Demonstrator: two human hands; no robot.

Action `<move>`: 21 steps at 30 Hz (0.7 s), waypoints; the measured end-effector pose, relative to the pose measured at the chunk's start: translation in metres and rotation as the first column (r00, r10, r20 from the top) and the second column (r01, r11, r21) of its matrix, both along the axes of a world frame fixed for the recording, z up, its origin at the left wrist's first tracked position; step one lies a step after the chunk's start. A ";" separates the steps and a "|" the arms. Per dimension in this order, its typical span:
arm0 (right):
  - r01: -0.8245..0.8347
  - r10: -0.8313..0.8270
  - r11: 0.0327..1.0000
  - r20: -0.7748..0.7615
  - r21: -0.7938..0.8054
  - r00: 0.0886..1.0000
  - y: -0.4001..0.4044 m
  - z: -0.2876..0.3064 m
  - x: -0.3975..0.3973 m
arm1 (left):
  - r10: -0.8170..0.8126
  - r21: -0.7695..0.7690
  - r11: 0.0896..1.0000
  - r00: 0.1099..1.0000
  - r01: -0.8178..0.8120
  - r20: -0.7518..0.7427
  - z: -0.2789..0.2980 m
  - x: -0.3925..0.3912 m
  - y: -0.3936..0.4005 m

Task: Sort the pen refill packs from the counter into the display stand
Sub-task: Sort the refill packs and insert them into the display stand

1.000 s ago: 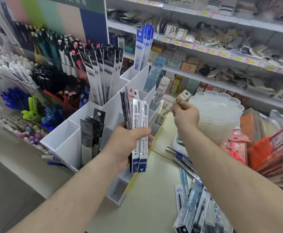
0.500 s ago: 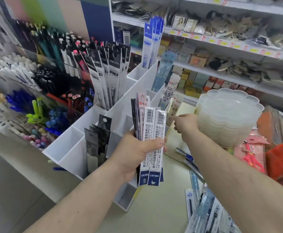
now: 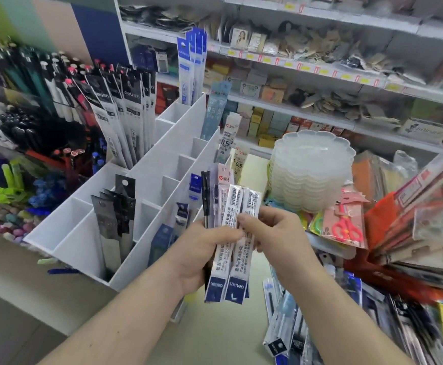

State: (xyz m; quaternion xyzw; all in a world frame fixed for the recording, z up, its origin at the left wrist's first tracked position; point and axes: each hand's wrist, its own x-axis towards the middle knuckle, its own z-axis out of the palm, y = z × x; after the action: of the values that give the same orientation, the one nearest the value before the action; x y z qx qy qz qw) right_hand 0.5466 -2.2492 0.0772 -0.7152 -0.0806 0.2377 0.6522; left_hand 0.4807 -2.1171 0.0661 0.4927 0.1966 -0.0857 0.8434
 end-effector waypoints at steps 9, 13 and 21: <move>0.172 -0.164 0.977 -0.070 0.128 0.984 -0.030 0.009 -0.021 | 0.099 0.073 0.993 0.995 -0.096 -0.032 0.001 -0.014 -0.014; 0.133 -0.136 0.983 0.016 0.125 0.991 -0.025 0.016 -0.035 | 0.100 0.143 0.985 0.995 -0.095 -0.024 0.003 -0.018 -0.022; 0.110 -0.119 0.987 0.072 0.118 0.990 -0.027 0.010 -0.039 | 0.054 0.167 0.985 0.997 -0.043 -0.060 0.009 -0.025 -0.027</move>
State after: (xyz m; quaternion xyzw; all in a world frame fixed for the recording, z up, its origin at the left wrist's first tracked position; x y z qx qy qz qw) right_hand 0.5073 -2.2760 0.0872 -0.6894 -0.0782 0.1663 0.7007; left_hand 0.4562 -2.1444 0.0752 0.5529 0.2422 -0.0642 0.7947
